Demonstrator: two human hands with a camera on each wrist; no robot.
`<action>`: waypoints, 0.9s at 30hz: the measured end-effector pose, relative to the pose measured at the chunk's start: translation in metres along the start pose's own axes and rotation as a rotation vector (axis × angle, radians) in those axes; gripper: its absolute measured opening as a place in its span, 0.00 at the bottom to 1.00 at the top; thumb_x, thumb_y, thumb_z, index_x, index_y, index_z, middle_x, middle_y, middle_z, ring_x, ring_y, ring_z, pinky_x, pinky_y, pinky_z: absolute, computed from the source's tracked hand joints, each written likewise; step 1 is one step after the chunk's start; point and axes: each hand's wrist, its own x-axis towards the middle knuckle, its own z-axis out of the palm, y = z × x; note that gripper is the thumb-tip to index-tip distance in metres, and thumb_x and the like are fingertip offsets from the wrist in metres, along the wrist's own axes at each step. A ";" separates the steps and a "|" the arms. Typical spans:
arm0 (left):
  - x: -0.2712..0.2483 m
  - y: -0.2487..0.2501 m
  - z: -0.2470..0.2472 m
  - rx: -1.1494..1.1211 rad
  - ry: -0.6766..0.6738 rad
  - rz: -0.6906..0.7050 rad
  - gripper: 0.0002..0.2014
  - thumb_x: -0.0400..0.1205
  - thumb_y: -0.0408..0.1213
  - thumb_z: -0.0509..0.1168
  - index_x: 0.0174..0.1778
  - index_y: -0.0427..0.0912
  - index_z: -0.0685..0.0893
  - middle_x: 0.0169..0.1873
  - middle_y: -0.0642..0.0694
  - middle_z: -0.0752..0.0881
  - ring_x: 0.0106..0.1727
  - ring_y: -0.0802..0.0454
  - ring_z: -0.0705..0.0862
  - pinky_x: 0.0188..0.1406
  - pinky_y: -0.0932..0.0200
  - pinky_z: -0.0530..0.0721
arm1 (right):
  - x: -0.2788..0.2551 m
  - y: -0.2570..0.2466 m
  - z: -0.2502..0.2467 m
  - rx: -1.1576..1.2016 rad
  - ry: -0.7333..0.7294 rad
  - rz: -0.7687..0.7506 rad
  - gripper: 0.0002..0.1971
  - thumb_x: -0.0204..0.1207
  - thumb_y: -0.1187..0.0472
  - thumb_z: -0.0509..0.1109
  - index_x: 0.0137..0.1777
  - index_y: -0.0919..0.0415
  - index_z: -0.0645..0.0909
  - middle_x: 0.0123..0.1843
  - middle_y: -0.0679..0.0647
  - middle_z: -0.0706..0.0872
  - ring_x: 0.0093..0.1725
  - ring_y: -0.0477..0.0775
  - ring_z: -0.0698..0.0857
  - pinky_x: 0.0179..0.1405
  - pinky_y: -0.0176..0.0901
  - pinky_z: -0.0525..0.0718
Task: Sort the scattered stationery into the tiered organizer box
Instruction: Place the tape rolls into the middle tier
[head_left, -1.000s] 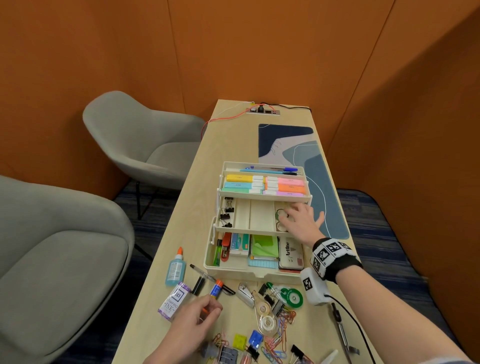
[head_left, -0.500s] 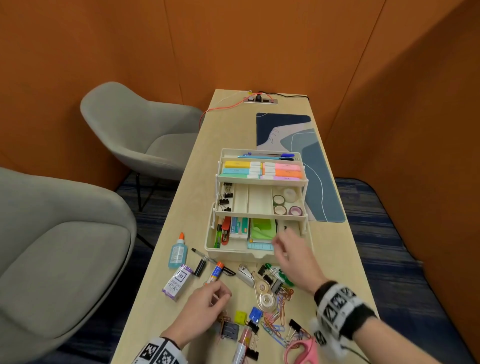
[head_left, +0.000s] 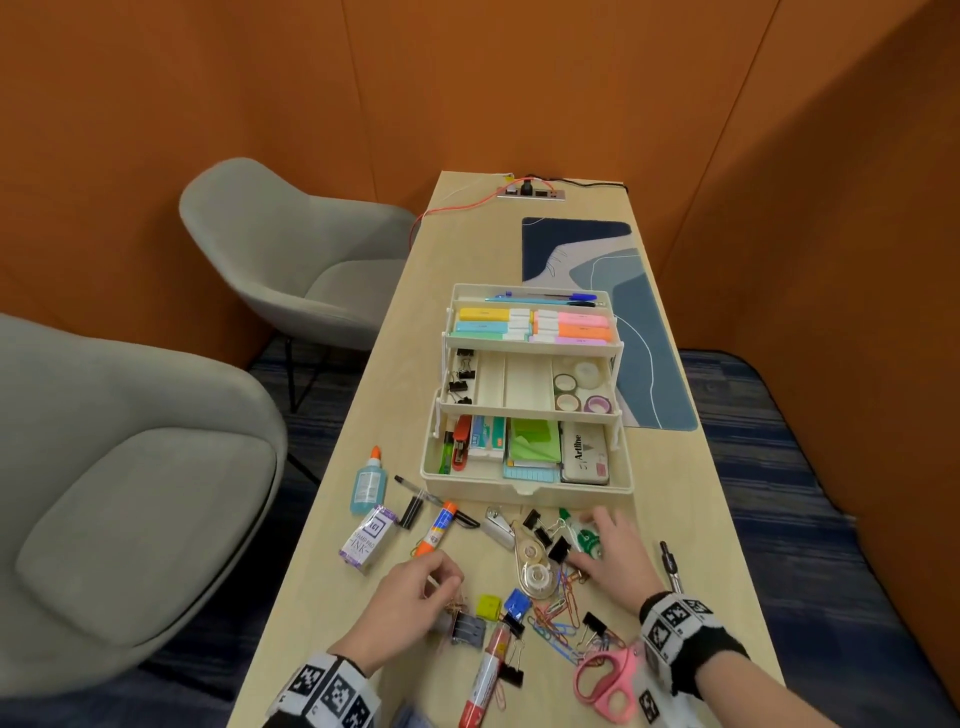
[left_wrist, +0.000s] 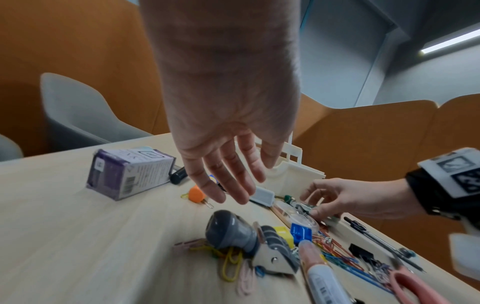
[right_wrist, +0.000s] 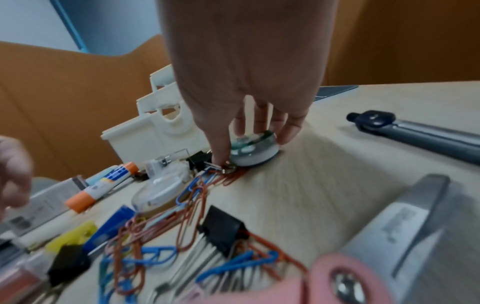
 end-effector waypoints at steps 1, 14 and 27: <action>0.001 -0.001 -0.001 0.013 0.009 -0.001 0.05 0.83 0.42 0.63 0.43 0.52 0.83 0.39 0.57 0.85 0.38 0.63 0.82 0.38 0.71 0.78 | -0.001 0.000 -0.002 0.009 -0.021 0.000 0.22 0.72 0.50 0.73 0.64 0.52 0.72 0.60 0.46 0.74 0.62 0.45 0.73 0.67 0.39 0.74; 0.046 0.049 0.061 0.531 -0.073 0.231 0.17 0.83 0.45 0.61 0.67 0.48 0.70 0.63 0.45 0.70 0.51 0.53 0.78 0.45 0.62 0.81 | -0.045 -0.008 -0.030 0.216 -0.014 0.095 0.16 0.75 0.59 0.68 0.61 0.51 0.71 0.54 0.48 0.77 0.54 0.46 0.77 0.44 0.36 0.72; 0.067 0.061 0.076 0.481 -0.107 0.089 0.25 0.75 0.43 0.68 0.67 0.46 0.70 0.67 0.43 0.62 0.55 0.44 0.77 0.49 0.51 0.86 | -0.064 0.029 -0.052 0.411 0.118 0.251 0.18 0.75 0.64 0.67 0.63 0.52 0.70 0.54 0.53 0.76 0.51 0.53 0.78 0.42 0.40 0.78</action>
